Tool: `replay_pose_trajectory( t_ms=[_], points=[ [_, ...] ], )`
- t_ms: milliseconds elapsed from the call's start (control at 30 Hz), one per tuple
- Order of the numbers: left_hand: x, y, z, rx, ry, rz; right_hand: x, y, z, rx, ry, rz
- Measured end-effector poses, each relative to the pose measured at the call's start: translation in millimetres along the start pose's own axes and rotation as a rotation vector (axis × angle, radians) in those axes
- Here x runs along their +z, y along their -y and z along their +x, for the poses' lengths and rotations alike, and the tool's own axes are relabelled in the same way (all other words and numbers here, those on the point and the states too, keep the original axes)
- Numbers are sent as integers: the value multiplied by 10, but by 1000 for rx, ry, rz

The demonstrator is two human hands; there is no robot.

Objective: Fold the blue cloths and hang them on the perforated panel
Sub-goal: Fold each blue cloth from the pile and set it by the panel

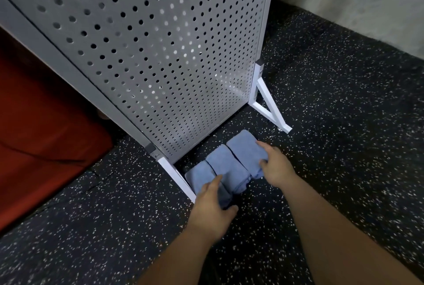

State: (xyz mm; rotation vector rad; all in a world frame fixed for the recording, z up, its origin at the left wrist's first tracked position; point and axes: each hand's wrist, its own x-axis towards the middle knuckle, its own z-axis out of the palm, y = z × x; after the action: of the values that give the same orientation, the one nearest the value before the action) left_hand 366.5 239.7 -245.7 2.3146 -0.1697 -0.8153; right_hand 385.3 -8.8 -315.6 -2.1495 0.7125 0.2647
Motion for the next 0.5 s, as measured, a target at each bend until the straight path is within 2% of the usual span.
replay_pose_trajectory(
  t_ms=[100, 233, 500],
  points=[
    [18, 52, -19, -6, 20, -43, 99, -24, 6, 27, -42, -82],
    [70, 50, -41, -7, 43, -66, 107, -51, 7, 31, -7, -30],
    [48, -277, -23, 11, 57, 93, -178, -188, -479, 34, -35, -46]
  ],
)
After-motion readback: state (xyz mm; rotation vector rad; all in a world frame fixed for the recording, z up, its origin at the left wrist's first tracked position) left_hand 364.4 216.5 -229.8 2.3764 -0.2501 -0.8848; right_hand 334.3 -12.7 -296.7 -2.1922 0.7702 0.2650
